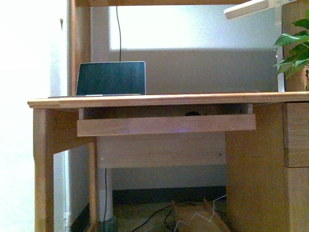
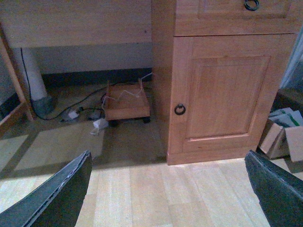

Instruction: Place mouse

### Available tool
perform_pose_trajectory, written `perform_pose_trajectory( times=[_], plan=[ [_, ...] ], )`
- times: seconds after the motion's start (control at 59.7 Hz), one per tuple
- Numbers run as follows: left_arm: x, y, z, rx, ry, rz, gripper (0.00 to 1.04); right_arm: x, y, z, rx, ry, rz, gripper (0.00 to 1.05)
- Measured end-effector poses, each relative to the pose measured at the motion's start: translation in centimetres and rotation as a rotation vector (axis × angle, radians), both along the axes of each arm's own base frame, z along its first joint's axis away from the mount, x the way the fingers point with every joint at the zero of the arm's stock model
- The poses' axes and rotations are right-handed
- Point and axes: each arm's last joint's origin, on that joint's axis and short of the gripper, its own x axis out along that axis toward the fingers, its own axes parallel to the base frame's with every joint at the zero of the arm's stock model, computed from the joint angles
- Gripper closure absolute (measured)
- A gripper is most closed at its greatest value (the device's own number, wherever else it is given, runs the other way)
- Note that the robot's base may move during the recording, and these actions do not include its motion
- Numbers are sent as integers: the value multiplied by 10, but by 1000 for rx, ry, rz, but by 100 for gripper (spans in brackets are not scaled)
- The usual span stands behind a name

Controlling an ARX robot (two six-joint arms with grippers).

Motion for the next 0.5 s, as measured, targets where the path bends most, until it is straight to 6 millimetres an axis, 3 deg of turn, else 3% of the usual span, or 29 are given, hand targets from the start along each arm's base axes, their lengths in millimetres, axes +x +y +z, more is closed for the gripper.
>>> perform_pose_trajectory(
  times=[0.502],
  plan=[
    [0,0,0,0,0,0,8,0,0,0,0,0,0,7]
  ],
)
